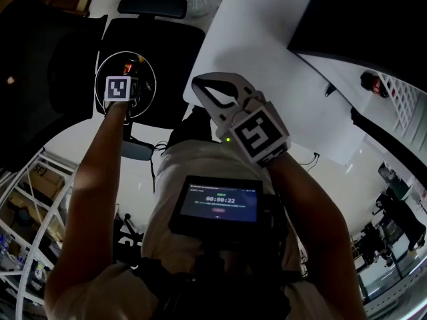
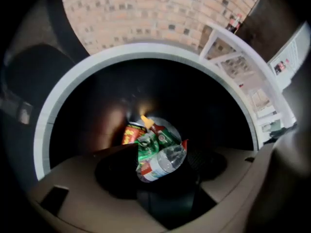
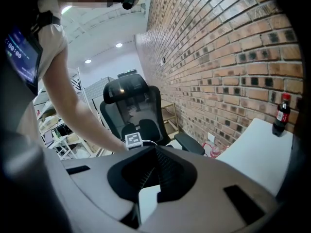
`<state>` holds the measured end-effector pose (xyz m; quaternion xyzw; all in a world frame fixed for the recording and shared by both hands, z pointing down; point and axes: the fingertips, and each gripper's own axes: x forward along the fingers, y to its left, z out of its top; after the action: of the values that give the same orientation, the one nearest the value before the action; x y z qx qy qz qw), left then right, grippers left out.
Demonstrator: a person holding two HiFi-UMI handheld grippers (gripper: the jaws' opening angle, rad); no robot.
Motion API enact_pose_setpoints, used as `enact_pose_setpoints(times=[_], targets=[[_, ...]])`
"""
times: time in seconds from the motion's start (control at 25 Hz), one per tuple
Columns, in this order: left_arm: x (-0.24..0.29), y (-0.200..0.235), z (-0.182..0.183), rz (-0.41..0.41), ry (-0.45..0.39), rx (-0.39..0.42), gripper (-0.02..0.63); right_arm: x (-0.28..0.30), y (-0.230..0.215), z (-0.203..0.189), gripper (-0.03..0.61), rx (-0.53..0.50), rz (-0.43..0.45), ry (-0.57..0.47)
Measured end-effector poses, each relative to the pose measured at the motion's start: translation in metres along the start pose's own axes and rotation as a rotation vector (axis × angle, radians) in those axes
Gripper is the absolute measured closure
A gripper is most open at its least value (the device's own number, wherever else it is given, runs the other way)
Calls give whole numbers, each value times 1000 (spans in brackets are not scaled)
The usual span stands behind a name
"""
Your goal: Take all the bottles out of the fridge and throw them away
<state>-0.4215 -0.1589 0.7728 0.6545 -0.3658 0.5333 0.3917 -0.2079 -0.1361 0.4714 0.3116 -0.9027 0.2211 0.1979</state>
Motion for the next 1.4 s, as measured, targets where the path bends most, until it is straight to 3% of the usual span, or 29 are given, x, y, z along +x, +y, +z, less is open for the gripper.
enact_pose_setpoints(times=[0.24,0.44,0.6,0.88,1.12,1.4], targets=[[-58,10,16,93,-236,5,432,-8,-3,1,572,-15,-2,-32],[-101,6,30,85,-420,-65,521,-14,-11,4,572,-18,-13,-67],[-139,-7,48,59,-555,-68,547,-17,-17,5,572,-51,-24,-113],[-230,-57,73,2,-788,23,561,-47,-11,23,572,-64,-47,-174],[-285,-102,79,-103,-973,29,612,-60,-8,36,572,-66,-53,-231],[-316,-128,86,-130,-1028,50,612,-73,-10,46,572,-70,-61,-261]])
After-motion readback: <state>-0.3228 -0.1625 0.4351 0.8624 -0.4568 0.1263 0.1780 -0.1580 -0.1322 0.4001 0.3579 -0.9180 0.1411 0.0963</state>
